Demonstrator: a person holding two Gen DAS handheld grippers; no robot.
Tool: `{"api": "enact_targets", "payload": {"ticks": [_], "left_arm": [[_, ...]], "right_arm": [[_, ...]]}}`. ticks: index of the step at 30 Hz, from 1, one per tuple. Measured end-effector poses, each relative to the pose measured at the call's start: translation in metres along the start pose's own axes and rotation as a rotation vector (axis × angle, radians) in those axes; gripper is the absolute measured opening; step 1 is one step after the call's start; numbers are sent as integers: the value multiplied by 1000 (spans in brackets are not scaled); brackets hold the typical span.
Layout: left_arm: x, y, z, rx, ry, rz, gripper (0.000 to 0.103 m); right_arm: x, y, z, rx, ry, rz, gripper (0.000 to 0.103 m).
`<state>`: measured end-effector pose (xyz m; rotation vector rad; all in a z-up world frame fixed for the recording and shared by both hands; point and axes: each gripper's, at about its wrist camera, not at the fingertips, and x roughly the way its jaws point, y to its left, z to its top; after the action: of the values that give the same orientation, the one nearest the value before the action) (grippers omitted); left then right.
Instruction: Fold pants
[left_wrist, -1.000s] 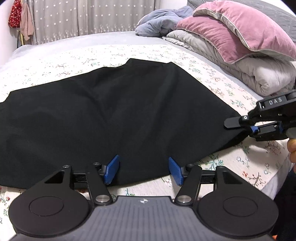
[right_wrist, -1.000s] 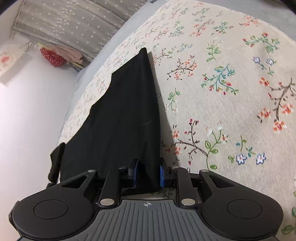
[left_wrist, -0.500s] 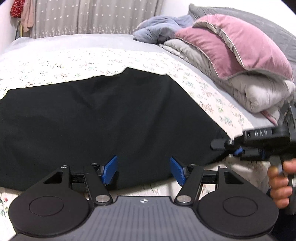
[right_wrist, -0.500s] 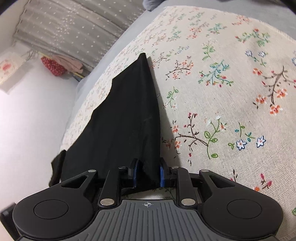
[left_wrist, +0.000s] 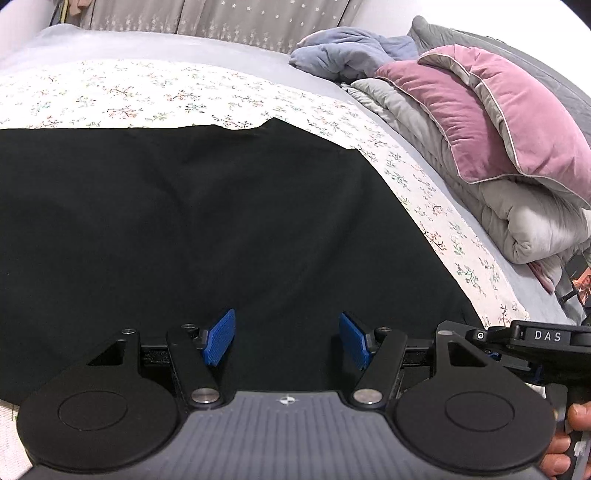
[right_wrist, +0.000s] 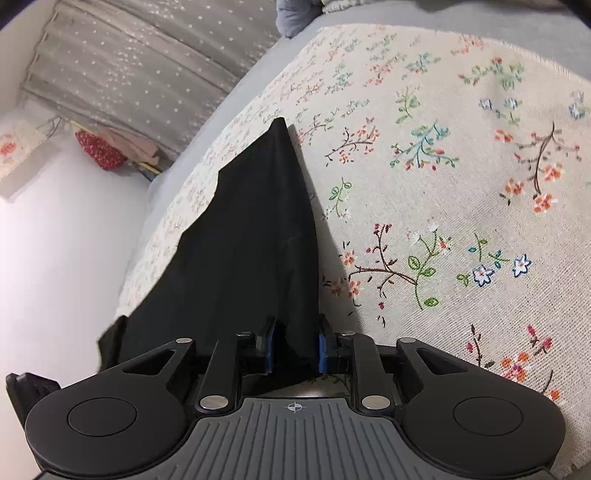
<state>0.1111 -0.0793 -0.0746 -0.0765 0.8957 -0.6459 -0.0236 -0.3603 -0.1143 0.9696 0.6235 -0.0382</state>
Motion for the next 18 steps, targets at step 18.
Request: {"api": "enact_targets", "payload": {"ticks": [18], "left_arm": [[-23, 68, 25, -295, -21, -142, 79]], "right_arm": [[-14, 61, -15, -261, -215, -134, 5]]}}
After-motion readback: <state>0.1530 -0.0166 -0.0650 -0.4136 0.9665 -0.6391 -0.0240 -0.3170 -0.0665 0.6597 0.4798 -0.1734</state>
